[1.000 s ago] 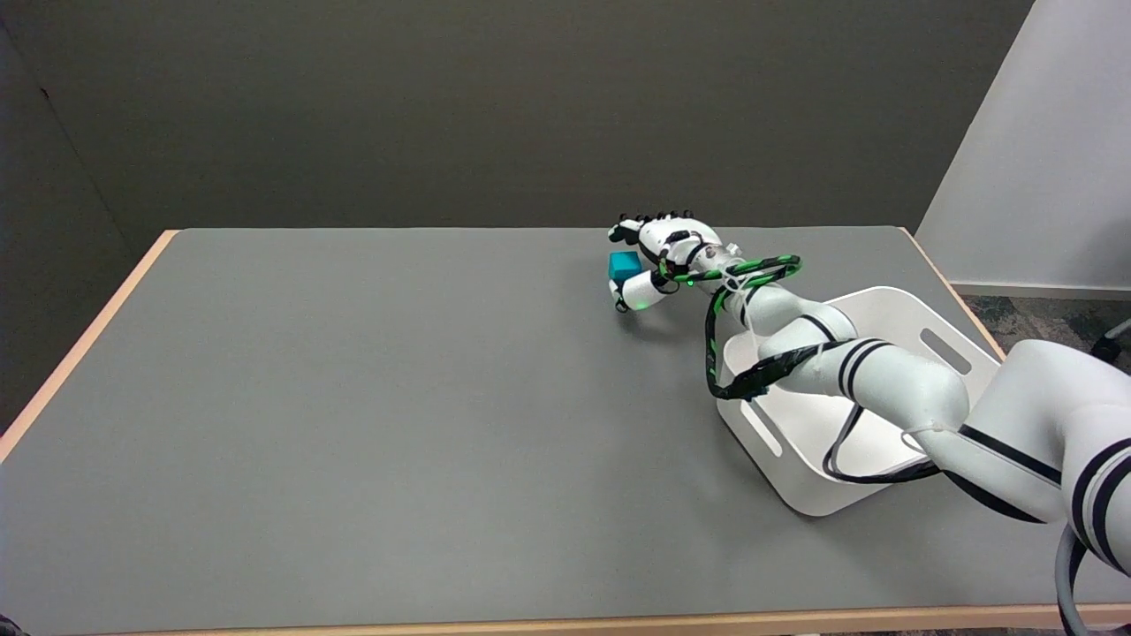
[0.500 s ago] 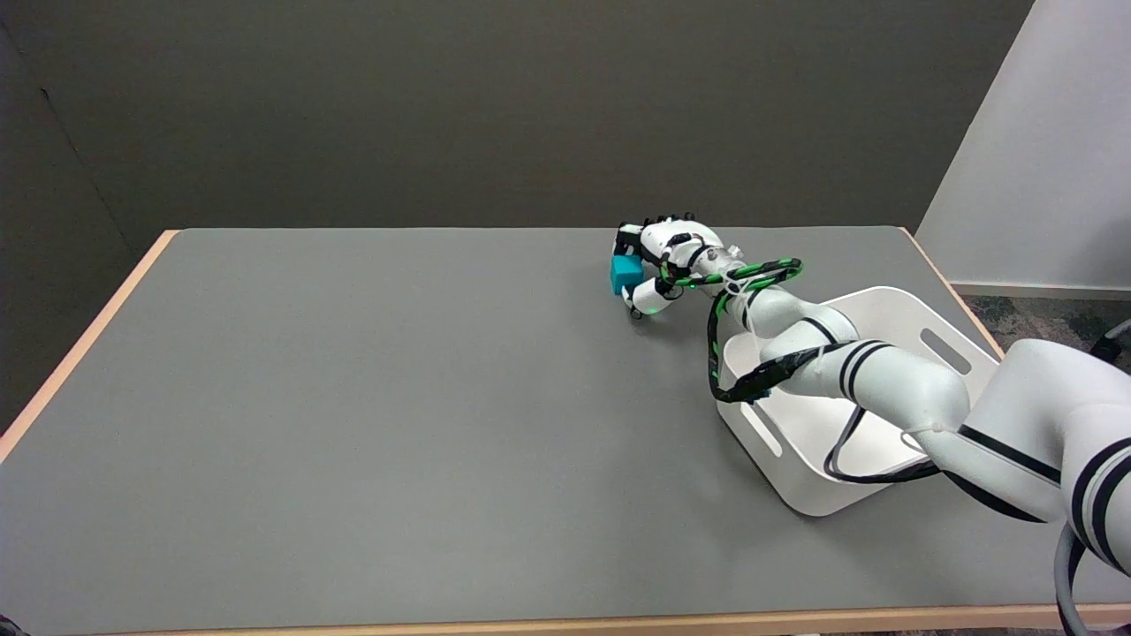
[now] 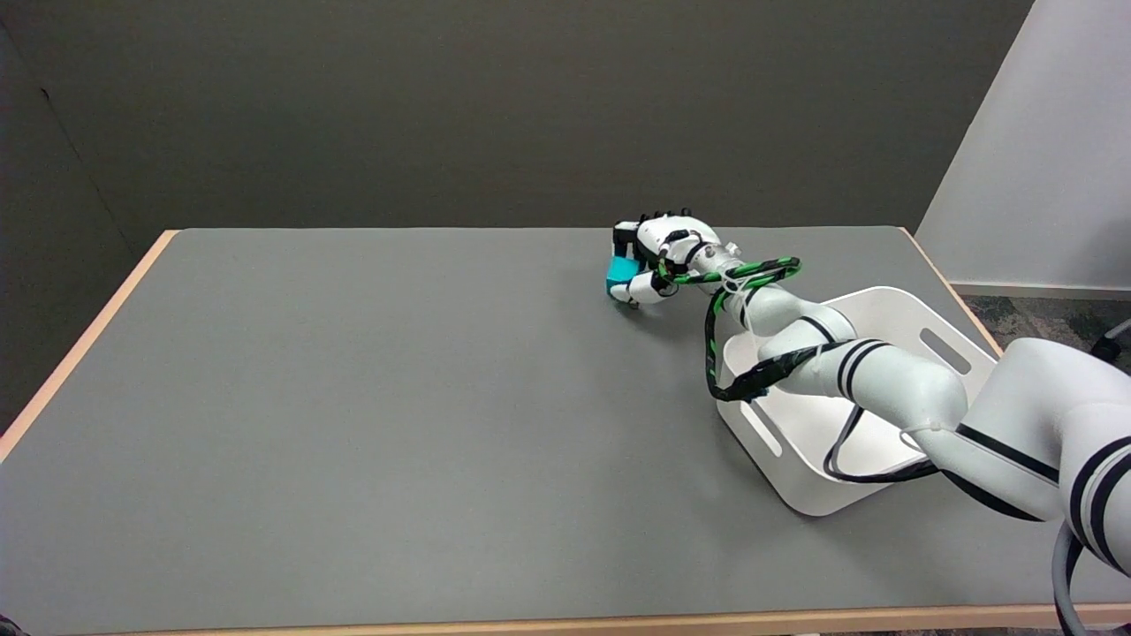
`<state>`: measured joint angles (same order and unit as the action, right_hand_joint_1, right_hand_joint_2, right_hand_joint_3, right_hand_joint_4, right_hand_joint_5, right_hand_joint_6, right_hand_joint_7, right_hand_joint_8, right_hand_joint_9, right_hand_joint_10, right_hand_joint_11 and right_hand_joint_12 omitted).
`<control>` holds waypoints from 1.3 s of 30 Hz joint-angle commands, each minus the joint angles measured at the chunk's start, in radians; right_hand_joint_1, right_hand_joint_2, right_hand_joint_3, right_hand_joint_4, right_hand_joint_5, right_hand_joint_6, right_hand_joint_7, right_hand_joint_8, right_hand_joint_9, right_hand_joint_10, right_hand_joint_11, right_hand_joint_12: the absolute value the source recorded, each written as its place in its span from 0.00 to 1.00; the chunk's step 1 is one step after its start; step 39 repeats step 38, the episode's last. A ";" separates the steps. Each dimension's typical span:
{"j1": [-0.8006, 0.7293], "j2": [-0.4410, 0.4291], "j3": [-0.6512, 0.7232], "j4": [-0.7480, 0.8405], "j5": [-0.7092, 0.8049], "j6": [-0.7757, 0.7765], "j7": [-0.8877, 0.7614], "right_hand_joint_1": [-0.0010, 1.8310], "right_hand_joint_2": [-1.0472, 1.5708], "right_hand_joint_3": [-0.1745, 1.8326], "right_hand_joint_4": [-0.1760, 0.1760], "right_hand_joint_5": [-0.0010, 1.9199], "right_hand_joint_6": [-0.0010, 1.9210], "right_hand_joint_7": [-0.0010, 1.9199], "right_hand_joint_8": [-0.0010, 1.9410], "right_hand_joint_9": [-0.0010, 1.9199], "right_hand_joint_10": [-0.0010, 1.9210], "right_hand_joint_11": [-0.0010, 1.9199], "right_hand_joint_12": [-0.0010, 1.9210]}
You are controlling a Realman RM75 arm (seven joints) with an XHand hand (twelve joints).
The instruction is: Pick up blue wooden cube.
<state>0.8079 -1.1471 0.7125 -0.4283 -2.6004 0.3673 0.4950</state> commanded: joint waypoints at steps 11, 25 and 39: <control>-0.284 0.208 0.513 -0.656 0.048 0.013 0.002 0.48 0.83 0.31 0.66 0.32 0.86 0.43 0.91 0.42 1.00 0.09 0.98; -0.779 0.203 1.227 -1.002 0.083 -0.062 -0.008 0.48 0.83 0.32 0.66 0.32 0.86 0.43 0.91 0.43 1.00 0.09 0.99; -1.215 -0.047 1.649 -1.223 0.177 -0.029 0.002 0.48 0.81 0.34 0.86 0.34 0.83 0.45 0.87 0.47 1.00 0.15 1.00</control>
